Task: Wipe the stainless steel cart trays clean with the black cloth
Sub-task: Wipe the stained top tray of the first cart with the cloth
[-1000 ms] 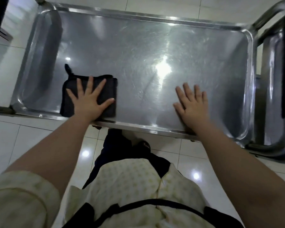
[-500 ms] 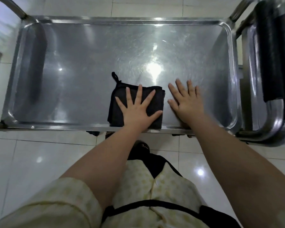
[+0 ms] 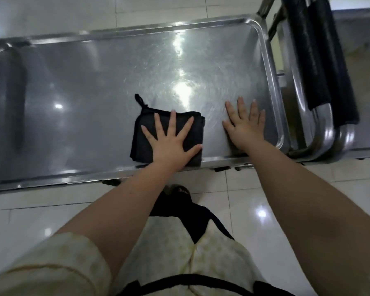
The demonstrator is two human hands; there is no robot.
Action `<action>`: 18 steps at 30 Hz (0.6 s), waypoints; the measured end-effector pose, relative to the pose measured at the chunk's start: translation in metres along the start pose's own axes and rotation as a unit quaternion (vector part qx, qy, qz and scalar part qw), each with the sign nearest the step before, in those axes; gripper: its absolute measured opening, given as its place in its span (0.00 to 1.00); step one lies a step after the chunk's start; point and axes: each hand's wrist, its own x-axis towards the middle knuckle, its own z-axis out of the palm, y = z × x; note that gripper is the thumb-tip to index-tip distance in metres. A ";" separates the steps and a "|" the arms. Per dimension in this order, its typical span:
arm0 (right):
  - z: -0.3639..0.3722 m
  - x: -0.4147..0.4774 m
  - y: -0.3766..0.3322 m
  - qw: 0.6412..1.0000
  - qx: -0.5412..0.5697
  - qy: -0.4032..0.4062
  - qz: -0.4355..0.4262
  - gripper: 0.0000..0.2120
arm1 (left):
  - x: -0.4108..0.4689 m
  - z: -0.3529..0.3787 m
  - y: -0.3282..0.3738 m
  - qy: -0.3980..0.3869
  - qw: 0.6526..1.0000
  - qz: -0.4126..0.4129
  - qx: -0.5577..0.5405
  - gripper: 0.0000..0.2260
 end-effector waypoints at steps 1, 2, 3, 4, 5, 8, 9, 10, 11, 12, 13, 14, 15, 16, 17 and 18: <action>-0.002 0.000 0.001 1.000 0.029 0.000 0.002 0.25 | 0.003 0.000 0.022 -0.004 1.000 0.014 -0.002 0.37; -0.004 0.000 0.002 0.998 0.065 0.007 0.002 0.25 | 0.006 -0.001 0.042 -0.010 1.000 0.024 -0.003 0.36; -0.006 -0.001 0.003 0.994 0.109 0.020 0.001 0.24 | 0.009 -0.002 0.058 -0.016 0.999 0.032 -0.002 0.36; -0.007 -0.002 0.003 0.986 0.161 0.036 0.003 0.24 | 0.011 -0.004 0.068 -0.022 0.999 0.039 -0.003 0.36; -0.008 -0.003 0.003 0.975 0.215 0.050 0.008 0.24 | 0.011 -0.006 0.072 -0.027 0.999 0.045 -0.010 0.34; -0.013 -0.009 -0.011 0.965 0.252 0.068 0.029 0.25 | 0.008 -0.012 0.048 -0.005 0.997 0.060 -0.057 0.30; -0.013 -0.011 -0.022 0.974 0.212 0.072 0.028 0.26 | 0.007 -0.014 0.030 0.012 0.996 0.053 -0.065 0.29; -0.012 -0.013 -0.037 0.984 0.159 0.078 0.014 0.27 | 0.006 -0.015 0.008 0.028 0.997 0.037 -0.069 0.28; -0.009 -0.017 -0.056 0.990 0.108 0.084 -0.015 0.28 | 0.006 -0.016 -0.016 0.039 0.997 0.016 -0.068 0.27; -0.003 -0.022 -0.078 0.993 0.070 0.081 -0.054 0.28 | 0.007 -0.017 -0.039 0.045 0.997 -0.004 -0.066 0.26; 0.006 -0.029 -0.099 0.992 0.041 0.069 -0.092 0.28 | 0.008 -0.018 -0.060 0.044 0.997 -0.016 -0.063 0.26; 0.015 -0.035 -0.117 0.992 0.019 0.049 -0.116 0.29 | 0.010 -0.018 -0.076 0.039 0.998 -0.018 -0.054 0.25; 0.023 -0.040 -0.128 0.992 -0.001 0.033 -0.121 0.30 | 0.011 -0.018 -0.087 0.033 0.999 -0.007 -0.042 0.25; 0.030 -0.043 -0.131 0.993 -0.020 0.026 -0.116 0.30 | 0.012 -0.017 -0.093 0.027 0.999 0.012 -0.031 0.25; 0.032 -0.043 -0.127 0.992 -0.038 0.029 -0.117 0.30 | 0.013 -0.014 -0.095 0.022 0.999 0.032 -0.021 0.25; 0.032 -0.041 -0.117 0.989 -0.057 0.037 -0.128 0.30 | 0.013 -0.011 -0.094 0.015 0.999 0.046 -0.011 0.25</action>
